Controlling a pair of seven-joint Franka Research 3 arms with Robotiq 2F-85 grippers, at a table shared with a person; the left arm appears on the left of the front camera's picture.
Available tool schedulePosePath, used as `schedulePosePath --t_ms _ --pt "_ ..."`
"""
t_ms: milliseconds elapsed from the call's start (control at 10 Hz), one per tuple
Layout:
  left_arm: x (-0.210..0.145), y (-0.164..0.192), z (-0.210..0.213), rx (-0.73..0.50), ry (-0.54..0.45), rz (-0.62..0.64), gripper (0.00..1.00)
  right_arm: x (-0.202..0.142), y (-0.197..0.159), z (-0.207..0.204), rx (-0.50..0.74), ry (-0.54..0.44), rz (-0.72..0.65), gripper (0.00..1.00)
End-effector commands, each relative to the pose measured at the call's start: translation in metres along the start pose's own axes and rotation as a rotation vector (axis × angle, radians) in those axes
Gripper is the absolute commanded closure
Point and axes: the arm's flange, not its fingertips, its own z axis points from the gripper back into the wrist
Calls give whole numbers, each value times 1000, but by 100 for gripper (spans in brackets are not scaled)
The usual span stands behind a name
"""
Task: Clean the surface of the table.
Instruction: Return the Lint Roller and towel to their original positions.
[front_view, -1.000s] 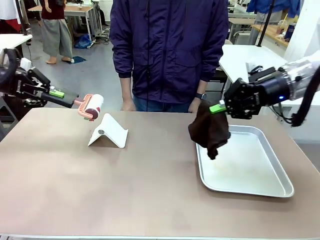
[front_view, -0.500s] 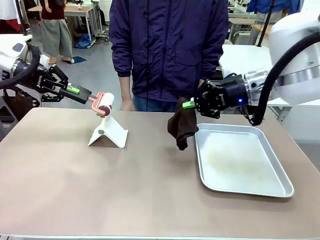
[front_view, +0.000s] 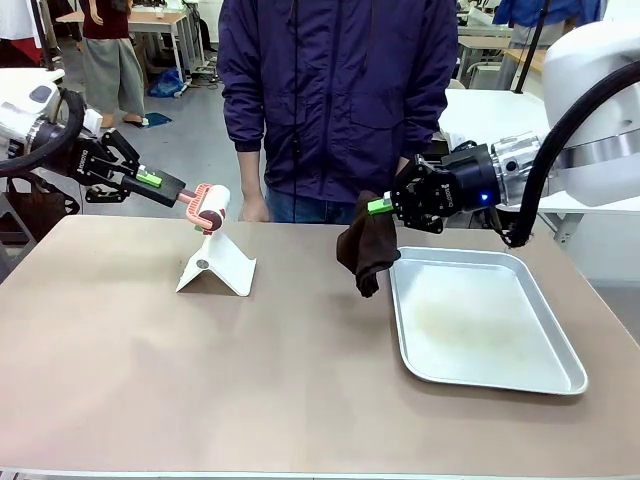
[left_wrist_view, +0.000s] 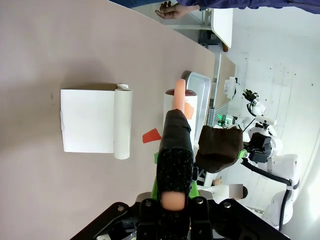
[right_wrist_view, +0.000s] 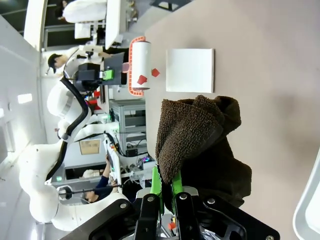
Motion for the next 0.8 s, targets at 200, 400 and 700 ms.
schedulePosePath --t_ms 200,400,700 --pt "0 0 0 0 0 0 79 9 -4 -14 5 -28 -15 91" --pt "-5 -12 -19 35 -10 -56 79 25 -16 -47 -77 -122 -51 91" --pt "-11 -16 -48 105 -23 -69 79 38 -27 -83 -128 -128 -22 91"
